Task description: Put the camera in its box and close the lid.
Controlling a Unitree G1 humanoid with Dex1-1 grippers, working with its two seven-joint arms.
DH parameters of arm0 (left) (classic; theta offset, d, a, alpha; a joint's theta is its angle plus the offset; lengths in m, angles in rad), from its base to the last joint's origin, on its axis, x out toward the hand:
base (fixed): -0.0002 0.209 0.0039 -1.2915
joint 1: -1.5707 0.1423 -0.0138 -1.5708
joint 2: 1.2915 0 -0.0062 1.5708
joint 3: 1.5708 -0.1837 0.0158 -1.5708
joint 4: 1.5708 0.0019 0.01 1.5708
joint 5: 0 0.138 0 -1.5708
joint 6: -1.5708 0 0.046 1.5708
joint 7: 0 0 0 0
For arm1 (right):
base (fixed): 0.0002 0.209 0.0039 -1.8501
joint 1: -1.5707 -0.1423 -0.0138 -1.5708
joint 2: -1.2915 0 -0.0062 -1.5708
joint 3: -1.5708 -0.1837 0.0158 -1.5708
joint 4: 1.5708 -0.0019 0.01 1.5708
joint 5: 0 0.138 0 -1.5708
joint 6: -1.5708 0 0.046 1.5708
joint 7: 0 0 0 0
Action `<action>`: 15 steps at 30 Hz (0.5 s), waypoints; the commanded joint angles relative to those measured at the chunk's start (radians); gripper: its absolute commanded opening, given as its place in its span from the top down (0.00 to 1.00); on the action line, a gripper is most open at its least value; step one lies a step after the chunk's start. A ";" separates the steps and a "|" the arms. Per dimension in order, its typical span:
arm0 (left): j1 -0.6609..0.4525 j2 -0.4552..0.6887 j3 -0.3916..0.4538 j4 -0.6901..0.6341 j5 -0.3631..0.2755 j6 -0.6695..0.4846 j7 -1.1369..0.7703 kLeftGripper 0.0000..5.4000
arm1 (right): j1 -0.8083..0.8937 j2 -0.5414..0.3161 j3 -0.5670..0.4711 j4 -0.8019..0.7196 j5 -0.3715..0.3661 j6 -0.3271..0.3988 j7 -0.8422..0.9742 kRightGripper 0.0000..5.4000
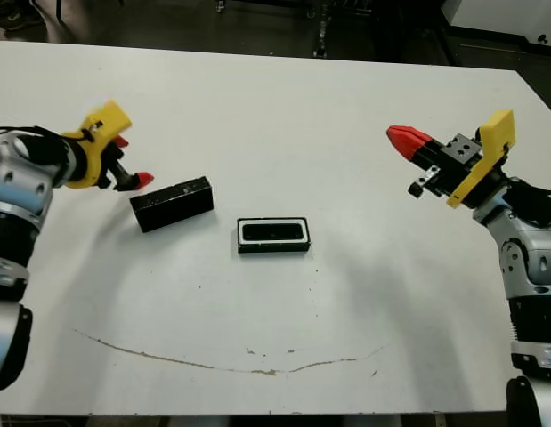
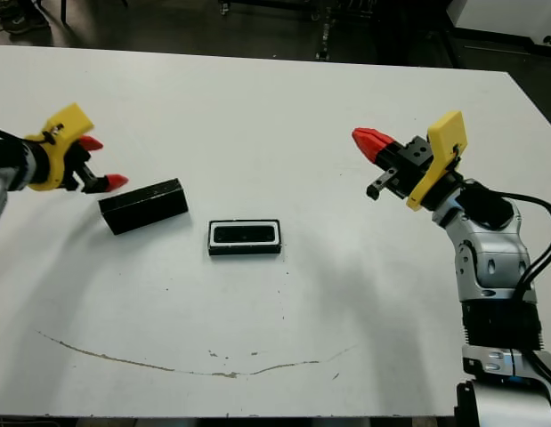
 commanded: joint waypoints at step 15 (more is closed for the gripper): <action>0.112 0.014 0.019 -0.272 -0.052 0.102 -0.140 0.00 | 0.021 -0.019 -0.008 -0.012 0.012 0.037 0.001 1.00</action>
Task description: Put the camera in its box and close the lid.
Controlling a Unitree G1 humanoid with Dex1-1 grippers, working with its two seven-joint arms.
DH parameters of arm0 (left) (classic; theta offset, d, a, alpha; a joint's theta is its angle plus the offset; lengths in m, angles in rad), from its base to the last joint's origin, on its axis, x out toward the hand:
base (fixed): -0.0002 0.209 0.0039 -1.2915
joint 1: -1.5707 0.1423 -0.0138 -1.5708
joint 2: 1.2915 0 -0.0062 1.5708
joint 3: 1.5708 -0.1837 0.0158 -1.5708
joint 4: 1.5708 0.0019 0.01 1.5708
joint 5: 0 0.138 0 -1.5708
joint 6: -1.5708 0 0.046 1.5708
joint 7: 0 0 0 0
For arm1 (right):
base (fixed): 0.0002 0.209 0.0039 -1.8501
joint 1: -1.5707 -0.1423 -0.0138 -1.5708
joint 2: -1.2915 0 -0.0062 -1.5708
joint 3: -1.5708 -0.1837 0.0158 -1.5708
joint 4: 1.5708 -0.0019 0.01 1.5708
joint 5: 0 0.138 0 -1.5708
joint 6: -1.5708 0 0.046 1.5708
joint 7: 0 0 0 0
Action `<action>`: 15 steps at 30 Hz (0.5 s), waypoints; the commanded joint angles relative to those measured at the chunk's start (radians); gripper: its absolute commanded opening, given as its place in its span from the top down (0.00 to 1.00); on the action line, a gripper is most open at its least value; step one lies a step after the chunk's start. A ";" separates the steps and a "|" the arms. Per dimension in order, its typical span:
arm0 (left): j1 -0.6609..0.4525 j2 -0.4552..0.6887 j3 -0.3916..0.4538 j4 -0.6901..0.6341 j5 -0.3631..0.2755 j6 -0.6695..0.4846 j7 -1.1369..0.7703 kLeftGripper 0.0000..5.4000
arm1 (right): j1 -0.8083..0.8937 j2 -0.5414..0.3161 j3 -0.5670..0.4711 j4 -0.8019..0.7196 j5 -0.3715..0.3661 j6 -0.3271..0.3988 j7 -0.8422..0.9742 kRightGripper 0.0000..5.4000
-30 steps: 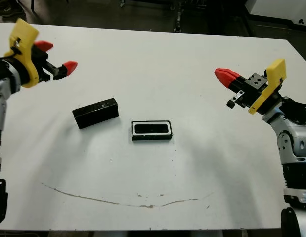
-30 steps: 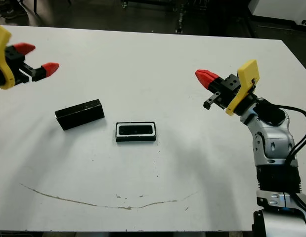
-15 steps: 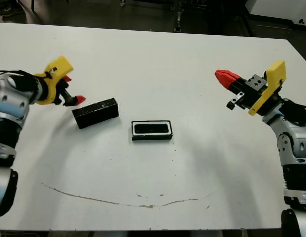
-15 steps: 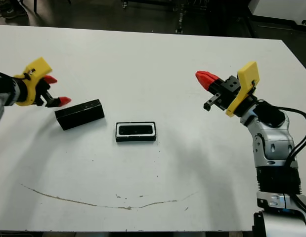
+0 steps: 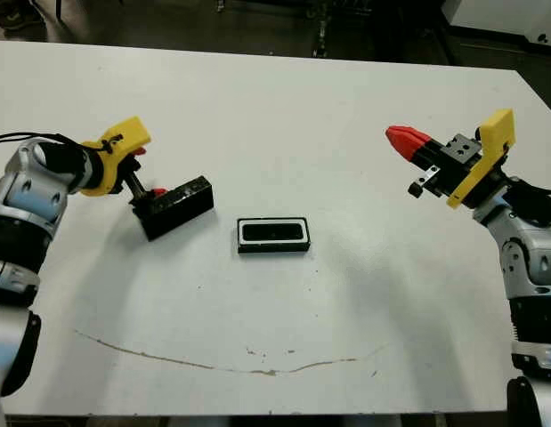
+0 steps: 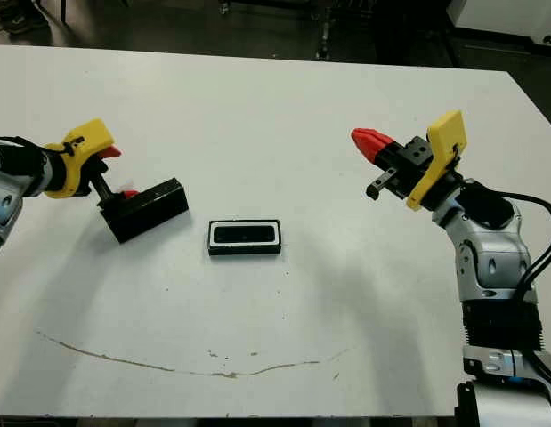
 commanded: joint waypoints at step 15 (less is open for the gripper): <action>0.216 0.056 0.034 -0.597 -0.169 0.185 -0.079 0.07 | 0.014 -0.023 -0.003 0.004 0.003 0.015 0.006 1.00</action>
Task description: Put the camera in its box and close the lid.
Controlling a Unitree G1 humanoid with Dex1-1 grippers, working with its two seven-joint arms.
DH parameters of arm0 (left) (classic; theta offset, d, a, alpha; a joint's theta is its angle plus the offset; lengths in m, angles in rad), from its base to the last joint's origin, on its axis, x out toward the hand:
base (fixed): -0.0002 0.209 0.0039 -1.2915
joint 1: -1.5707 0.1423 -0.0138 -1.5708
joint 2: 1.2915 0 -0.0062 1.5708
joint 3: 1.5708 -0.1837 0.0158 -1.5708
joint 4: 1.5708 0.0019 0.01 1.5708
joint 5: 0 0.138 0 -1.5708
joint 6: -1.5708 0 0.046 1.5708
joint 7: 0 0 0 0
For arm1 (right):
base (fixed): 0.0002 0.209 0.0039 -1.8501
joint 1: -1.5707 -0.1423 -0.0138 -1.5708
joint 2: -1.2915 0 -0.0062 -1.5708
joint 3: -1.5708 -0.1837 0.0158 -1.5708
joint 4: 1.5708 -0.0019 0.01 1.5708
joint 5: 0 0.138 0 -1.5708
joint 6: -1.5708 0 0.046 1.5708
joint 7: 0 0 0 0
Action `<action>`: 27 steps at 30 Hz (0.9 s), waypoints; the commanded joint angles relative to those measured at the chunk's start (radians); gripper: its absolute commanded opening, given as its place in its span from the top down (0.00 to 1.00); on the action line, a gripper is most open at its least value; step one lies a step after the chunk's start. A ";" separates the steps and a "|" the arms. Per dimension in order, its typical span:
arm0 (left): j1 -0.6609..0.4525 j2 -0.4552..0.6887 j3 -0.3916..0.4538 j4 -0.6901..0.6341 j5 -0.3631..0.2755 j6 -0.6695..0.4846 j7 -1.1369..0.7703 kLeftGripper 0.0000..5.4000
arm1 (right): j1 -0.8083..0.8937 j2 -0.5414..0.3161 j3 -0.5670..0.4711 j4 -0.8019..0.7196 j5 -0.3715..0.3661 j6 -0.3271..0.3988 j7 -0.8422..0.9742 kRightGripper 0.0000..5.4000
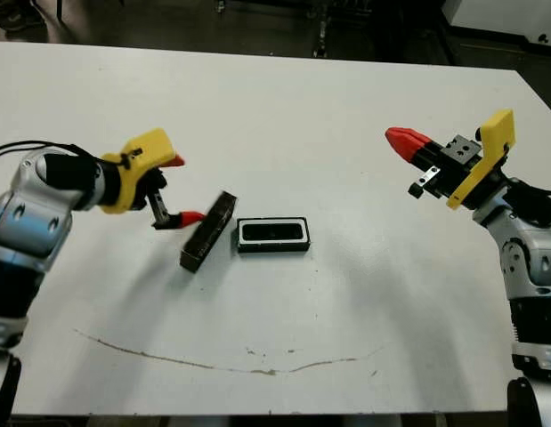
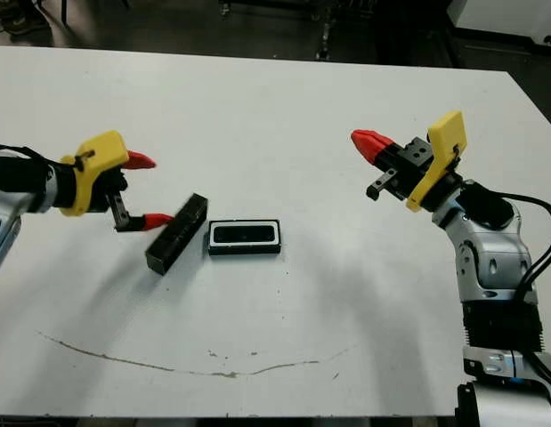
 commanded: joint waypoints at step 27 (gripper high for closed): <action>0.093 -0.151 0.230 -0.421 -0.315 0.647 0.301 0.00 | 0.018 -0.015 0.002 0.015 -0.023 -0.025 0.002 1.00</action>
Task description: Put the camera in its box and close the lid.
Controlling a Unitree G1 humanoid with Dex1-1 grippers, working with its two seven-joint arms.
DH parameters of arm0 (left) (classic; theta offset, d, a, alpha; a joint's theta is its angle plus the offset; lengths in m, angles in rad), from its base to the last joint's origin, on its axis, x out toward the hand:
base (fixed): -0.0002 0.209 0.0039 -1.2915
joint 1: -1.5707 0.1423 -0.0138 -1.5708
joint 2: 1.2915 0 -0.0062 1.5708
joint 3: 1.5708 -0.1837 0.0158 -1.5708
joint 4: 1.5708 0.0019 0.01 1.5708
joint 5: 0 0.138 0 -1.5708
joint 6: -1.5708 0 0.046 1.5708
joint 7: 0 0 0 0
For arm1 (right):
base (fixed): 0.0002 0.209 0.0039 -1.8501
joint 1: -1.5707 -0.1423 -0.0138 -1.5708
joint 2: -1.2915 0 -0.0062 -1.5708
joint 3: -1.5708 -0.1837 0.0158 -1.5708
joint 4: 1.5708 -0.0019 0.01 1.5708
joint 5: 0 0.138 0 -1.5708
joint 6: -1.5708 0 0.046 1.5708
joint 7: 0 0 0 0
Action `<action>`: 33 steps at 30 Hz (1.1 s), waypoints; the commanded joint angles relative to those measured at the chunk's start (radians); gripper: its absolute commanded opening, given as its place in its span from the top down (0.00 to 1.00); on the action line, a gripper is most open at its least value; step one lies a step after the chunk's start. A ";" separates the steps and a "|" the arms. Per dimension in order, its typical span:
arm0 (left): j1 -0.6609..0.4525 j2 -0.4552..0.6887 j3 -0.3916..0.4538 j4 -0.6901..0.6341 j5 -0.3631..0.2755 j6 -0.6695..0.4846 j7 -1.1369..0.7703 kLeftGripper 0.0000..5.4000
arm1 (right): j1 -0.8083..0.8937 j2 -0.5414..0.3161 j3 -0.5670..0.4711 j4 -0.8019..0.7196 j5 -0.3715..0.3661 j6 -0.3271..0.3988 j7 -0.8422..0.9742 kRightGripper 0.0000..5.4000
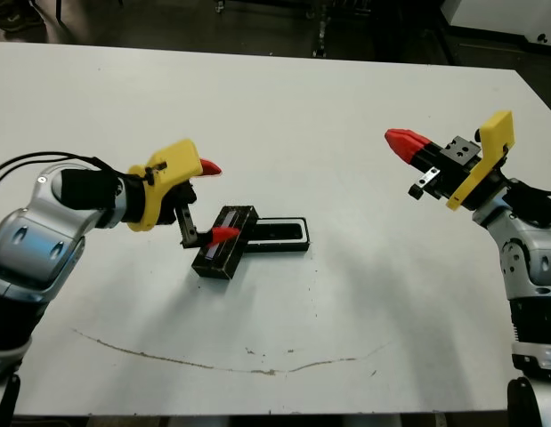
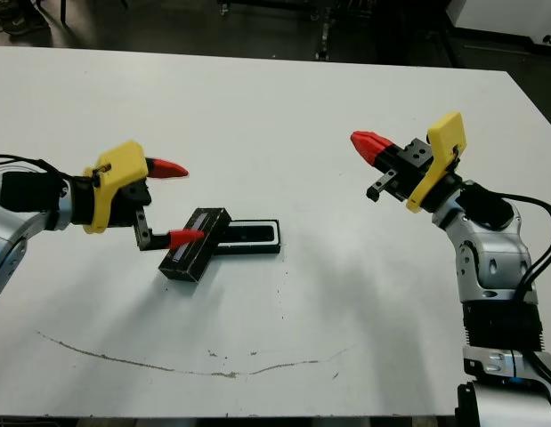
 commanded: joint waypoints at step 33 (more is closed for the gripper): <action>0.621 -0.768 0.109 -0.303 -0.175 -0.100 0.865 0.00 | 0.054 0.016 0.045 0.023 -0.025 0.018 -0.025 1.00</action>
